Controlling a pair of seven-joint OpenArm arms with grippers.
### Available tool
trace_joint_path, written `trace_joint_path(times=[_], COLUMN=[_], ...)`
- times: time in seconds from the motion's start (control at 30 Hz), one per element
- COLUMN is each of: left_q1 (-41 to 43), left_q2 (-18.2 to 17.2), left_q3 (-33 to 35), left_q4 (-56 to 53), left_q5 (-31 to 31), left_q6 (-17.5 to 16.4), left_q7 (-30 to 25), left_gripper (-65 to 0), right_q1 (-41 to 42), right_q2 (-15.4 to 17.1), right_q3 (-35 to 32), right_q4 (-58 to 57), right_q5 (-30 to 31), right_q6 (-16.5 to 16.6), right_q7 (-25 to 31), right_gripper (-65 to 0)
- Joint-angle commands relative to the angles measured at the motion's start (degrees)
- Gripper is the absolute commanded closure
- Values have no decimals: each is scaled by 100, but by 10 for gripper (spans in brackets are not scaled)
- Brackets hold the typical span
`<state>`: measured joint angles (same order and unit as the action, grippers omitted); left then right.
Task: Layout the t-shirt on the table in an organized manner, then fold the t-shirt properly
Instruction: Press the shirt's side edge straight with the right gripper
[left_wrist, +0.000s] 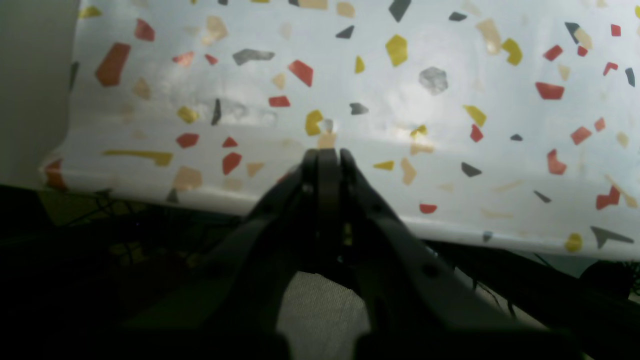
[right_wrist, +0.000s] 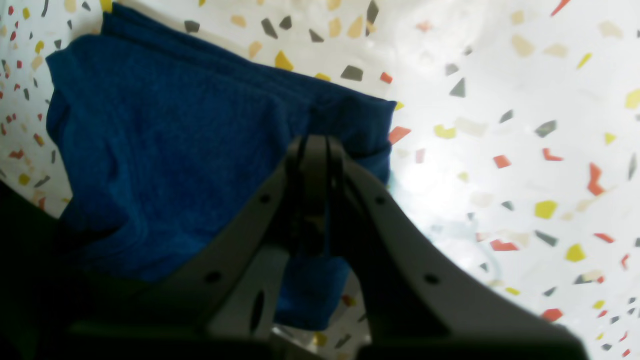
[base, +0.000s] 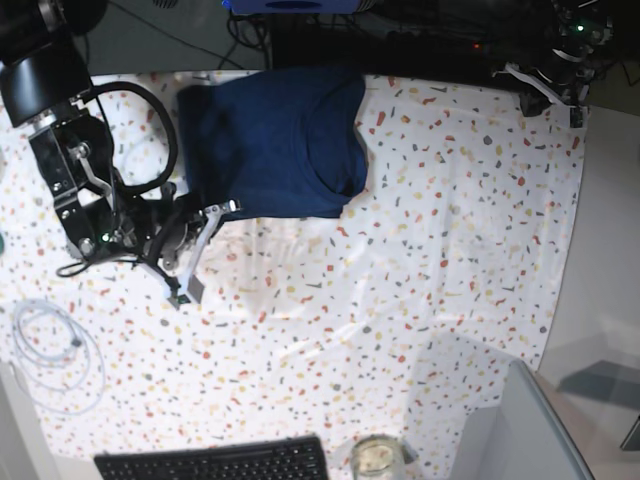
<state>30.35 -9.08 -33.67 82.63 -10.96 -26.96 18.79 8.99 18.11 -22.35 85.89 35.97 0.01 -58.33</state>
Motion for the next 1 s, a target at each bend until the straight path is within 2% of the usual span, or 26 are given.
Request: trace_joint_path(times=[0.0, 0.2, 0.27, 0.3, 0.4, 0.47, 0.5, 0.6, 0.83, 0.97], left_q1=[38, 38, 38, 38, 38, 38, 38, 20, 11, 11], left_q2=[-72, -72, -72, -72, -72, -72, -72, -72, -72, -72], left_q3=[-31, -31, -31, -31, -31, -31, -31, -31, -31, -31], left_q4=[84, 84, 84, 84, 75, 75, 75, 75, 75, 75], left_q5=[-69, -69, -69, -69, -69, -69, -69, -69, -69, -69], left_q6=[10, 10, 10, 10, 10, 10, 10, 10, 10, 10], left_q7=[-107, -107, -107, -107, -107, -107, -107, -107, -107, -107], left_gripper=[0, 0, 0, 0, 0, 0, 0, 0, 0, 0], right_q1=[142, 265, 169, 37, -253, -332, -341, -359, -341, -341], right_q2=[57, 57, 57, 57, 31, 31, 31, 22, 13, 13], right_q3=[59, 68, 138, 235, 472, 463, 463, 455, 455, 455], right_q4=[5, -101, 154, 348, 919, 1007, 998, 778, 365, 374], right_q5=[30, 56, 65, 65, 65, 65, 47, 47, 47, 56], right_q6=[12, 12, 12, 12, 12, 12, 12, 3, 3, 3], right_q7=[96, 44, 35, 8, -203, -238, -229, -229, -229, -229], right_gripper=[0, -3, -26, -66, -290, -413, -438, -429, -329, -321])
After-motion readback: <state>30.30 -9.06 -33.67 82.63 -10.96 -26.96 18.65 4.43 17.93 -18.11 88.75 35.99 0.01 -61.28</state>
